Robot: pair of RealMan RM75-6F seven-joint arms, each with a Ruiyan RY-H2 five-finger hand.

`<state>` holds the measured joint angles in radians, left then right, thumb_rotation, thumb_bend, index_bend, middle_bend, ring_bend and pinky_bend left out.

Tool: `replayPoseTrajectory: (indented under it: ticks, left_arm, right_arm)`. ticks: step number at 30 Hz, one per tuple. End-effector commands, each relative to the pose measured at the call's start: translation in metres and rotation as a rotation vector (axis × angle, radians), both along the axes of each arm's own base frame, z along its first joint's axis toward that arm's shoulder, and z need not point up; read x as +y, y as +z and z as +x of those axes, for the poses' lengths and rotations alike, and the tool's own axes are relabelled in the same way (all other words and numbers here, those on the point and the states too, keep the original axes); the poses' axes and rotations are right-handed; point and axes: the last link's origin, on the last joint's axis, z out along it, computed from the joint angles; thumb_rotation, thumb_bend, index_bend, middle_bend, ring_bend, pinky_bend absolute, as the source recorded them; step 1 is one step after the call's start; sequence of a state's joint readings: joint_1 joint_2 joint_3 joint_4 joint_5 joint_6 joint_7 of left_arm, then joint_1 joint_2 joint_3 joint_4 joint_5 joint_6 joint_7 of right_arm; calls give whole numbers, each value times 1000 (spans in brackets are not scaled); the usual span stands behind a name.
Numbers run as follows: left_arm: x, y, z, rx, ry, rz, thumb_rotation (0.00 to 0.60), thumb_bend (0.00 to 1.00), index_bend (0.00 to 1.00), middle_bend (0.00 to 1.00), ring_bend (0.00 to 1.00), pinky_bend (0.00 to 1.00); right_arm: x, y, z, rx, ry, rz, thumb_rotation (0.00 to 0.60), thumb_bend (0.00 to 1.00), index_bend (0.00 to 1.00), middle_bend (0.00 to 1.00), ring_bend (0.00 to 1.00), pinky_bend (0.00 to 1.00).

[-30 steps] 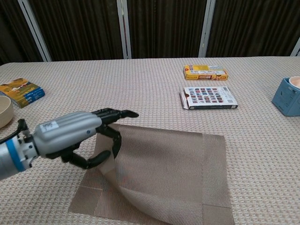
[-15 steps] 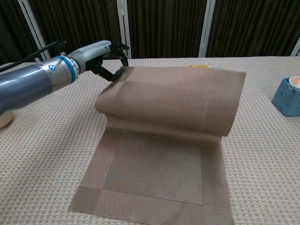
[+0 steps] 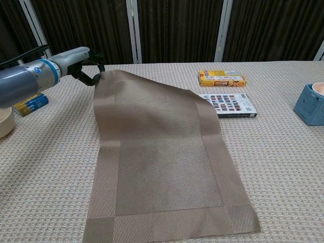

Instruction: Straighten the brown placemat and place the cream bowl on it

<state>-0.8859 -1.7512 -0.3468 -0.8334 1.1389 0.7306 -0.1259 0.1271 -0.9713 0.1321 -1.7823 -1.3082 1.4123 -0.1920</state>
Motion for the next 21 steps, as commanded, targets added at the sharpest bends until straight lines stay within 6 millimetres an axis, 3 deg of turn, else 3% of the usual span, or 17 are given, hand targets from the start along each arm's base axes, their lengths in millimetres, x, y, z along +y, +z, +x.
replayPoseTrajectory:
  ticks: [1, 2, 4, 5, 7, 15, 21]
  left_arm:
    - [-7, 8, -15, 38, -13, 21, 600, 454, 459, 0, 0, 0]
    - [-10, 10, -19, 45, -17, 25, 600, 371, 349, 0, 0, 0]
    - [-16, 15, -29, 74, -20, 23, 600, 89, 55, 0, 0, 0]
    - [-17, 17, -31, 79, -19, 23, 600, 38, 15, 0, 0, 0]
    - [-21, 25, -36, 78, -15, 40, 600, 0, 0, 0, 0, 0]
    - [-39, 70, -54, 72, -10, 153, 600, 0, 0, 0, 0, 0]
    - [-83, 108, -73, 126, 0, 205, 600, 0, 0, 0, 0, 0]
  right_arm:
    - [0, -1, 1, 1, 2, 5, 600, 0, 0, 0, 0, 0]
    - [1, -2, 1, 1, 4, 7, 600, 0, 0, 0, 0, 0]
    - [1, -3, 2, 1, 6, 12, 600, 0, 0, 0, 0, 0]
    - [1, -4, 2, 0, 6, 14, 600, 0, 0, 0, 0, 0]
    - [2, -5, 2, 0, 5, 19, 600, 0, 0, 0, 0, 0]
    - [1, -10, 1, -5, 5, 45, 600, 0, 0, 0, 0, 0]
    - [2, -32, 10, -24, 49, 164, 600, 0, 0, 0, 0, 0]
